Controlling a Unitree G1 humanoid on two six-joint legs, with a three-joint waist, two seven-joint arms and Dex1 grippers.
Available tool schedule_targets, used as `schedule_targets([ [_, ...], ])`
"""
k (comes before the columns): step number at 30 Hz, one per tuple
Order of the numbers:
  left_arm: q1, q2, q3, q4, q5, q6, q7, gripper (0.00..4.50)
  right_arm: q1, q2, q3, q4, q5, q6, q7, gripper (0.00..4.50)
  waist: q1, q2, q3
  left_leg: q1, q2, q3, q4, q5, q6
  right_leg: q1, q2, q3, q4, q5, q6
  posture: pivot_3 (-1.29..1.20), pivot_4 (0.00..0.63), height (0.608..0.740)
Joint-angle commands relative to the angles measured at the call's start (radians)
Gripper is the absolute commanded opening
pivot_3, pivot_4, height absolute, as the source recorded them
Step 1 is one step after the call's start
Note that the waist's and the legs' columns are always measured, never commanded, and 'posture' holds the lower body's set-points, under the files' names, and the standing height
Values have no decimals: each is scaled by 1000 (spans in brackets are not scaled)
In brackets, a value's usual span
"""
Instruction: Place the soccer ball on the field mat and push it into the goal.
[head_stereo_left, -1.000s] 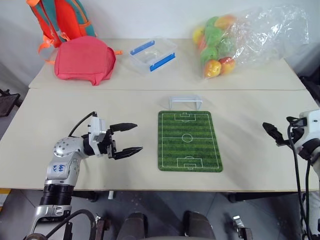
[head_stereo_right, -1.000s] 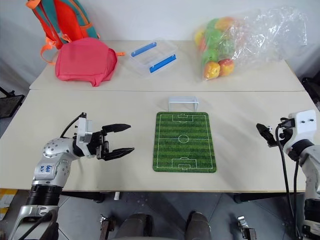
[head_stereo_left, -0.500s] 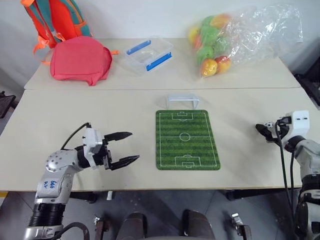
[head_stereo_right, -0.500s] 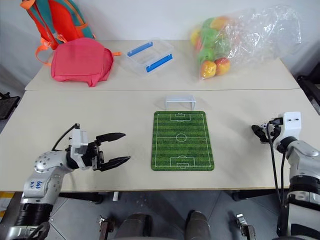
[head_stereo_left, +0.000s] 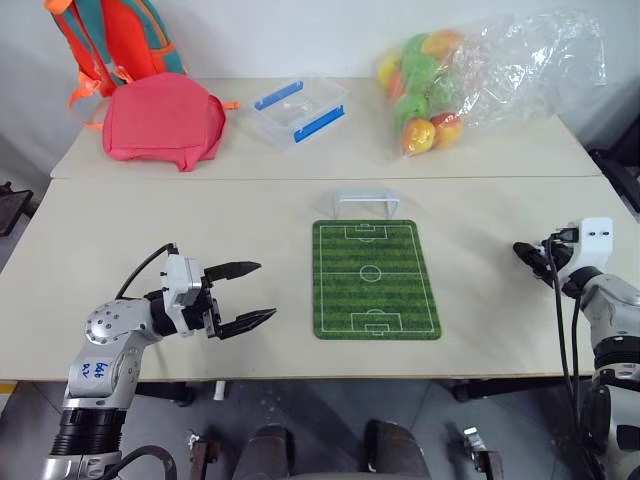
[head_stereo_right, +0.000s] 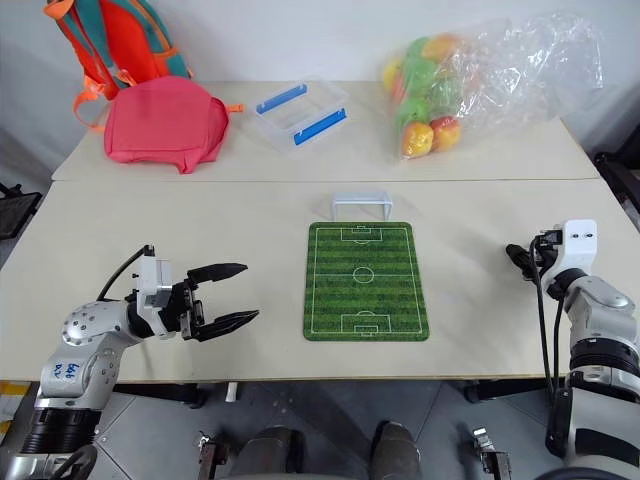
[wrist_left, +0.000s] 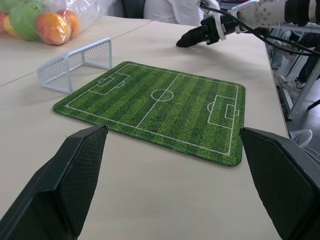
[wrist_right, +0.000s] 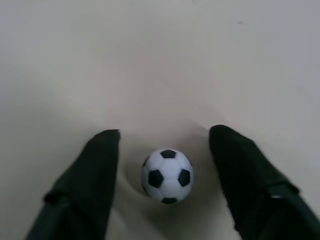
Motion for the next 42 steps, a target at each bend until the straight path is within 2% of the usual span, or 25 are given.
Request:
schedule_targets([
  [1,-21,6,14,-2,-9,-22,4,4500,39,8,-22,-47,18,25,-12,1521,1,0,0,0,0,0,0,0,0,0,0,0,0,0,0,0,150,740],
  [3,-32,3,10,8,-7,-26,5,4500,57,13,-30,-99,33,36,-15,896,1,0,0,0,0,0,0,0,0,0,0,0,0,0,0,0,150,740],
  [7,-52,-4,2,27,-8,-35,2,4500,101,23,-36,-237,59,76,-13,864,-1,0,0,0,0,-1,-1,0,0,-1,0,0,0,0,0,0,150,740],
  [10,-74,-11,-12,70,-6,-59,-28,4500,166,34,-10,-533,100,168,0,864,-2,2,1,-1,0,0,-1,0,0,-2,0,0,1,0,0,0,150,740],
  [12,-90,-13,-28,104,3,-79,-55,4500,209,34,36,-716,126,254,28,864,-3,5,3,-1,0,0,-2,0,0,-2,0,0,1,0,0,0,150,740],
  [15,-112,-17,-47,160,19,-124,-94,4500,300,5,173,-1022,120,357,87,864,-1,6,3,-1,1,0,-2,0,-1,-4,1,0,2,0,0,0,150,740],
  [20,-146,-26,-66,215,24,-153,-128,4500,310,13,270,-1195,163,432,154,864,9,5,3,-2,0,0,-1,-1,-1,-3,1,0,1,0,0,0,150,740],
  [23,-140,-16,-74,245,24,-177,-172,4500,278,19,407,-1293,169,458,241,864,9,5,3,-2,1,-1,-1,-1,-1,-4,1,0,2,0,0,0,150,740],
  [30,-88,11,-39,260,-4,-200,-229,4500,230,-4,537,-1281,132,409,393,864,1,4,4,-2,1,0,-1,-1,0,-4,1,0,2,0,0,0,150,740],
  [35,-45,20,-17,285,0,-231,-250,4500,231,4,561,-1210,97,344,442,864,1,3,4,-2,1,0,-1,-1,-1,-4,1,0,2,0,0,0,150,740],
  [42,16,-5,-19,203,-3,-215,-197,4500,281,6,567,-1125,63,226,499,864,2,3,4,-2,1,0,-1,-1,-1,-4,1,0,2,0,0,0,150,740],
])
